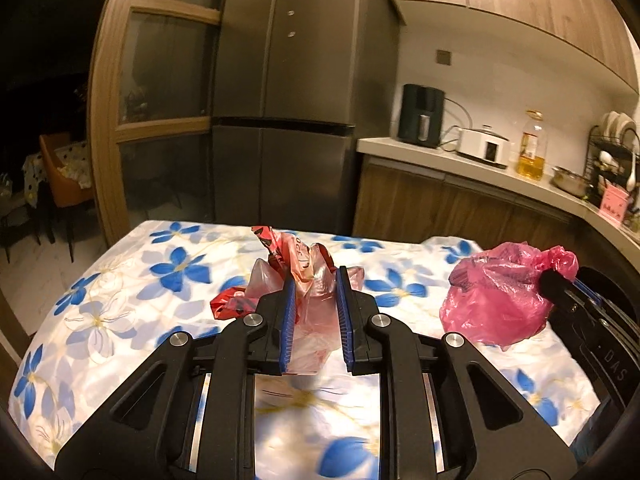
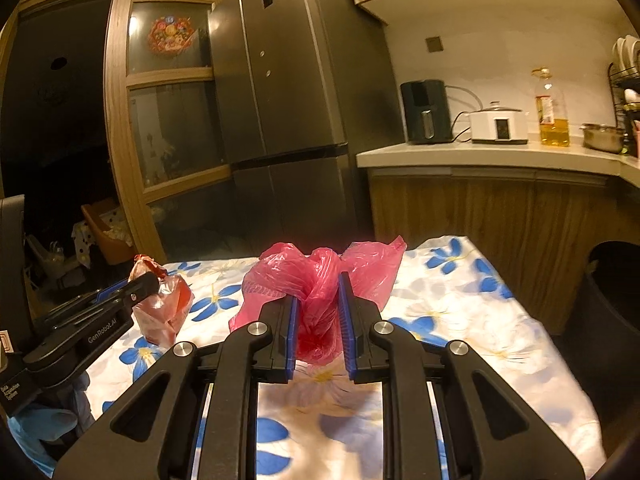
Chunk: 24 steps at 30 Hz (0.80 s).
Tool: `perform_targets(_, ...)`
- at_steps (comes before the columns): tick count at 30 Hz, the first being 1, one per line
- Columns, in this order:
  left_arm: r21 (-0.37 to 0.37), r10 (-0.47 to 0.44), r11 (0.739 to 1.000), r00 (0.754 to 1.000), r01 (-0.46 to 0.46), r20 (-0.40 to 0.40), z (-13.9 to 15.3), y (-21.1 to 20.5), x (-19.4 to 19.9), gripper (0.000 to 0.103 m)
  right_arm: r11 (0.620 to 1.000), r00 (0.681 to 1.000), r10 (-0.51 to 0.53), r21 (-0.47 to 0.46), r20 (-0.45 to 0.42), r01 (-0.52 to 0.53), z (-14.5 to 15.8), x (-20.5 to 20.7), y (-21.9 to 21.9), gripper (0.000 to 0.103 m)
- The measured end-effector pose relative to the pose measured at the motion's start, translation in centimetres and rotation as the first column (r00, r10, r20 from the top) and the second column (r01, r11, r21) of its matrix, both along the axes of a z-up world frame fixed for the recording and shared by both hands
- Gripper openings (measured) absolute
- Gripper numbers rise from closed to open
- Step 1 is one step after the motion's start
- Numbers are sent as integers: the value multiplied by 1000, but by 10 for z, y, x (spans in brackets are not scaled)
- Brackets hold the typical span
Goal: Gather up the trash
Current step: 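Carry the red-and-clear bag and pink bag over the black bin with both tools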
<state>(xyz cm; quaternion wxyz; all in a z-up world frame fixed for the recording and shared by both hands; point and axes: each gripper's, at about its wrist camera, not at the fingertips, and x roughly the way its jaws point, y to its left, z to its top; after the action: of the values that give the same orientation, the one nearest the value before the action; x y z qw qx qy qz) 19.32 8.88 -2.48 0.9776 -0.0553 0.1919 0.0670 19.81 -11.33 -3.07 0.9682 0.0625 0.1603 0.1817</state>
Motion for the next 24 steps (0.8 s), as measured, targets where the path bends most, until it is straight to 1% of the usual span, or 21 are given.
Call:
perform_targets(6, 8, -83, 997, 996, 83, 33, 14, -46, -8, 18, 997, 997, -73, 6, 35, 73, 13, -20, -45, 19)
perform_targets(14, 22, -200, 980, 978, 199, 64, 28, -112, -4, 18, 983, 981, -186, 3, 62, 186, 21, -35, -105, 19)
perform_targets(18, 29, -262, 965, 962, 261, 72, 31, -147, 1, 18, 970, 968, -242, 4, 71, 242, 23, -38, -133, 19)
perform_targets(24, 34, -360, 933, 929, 358, 87, 37, -205, 12, 18, 938, 934, -345, 12, 90, 346, 28, -43, -181, 19)
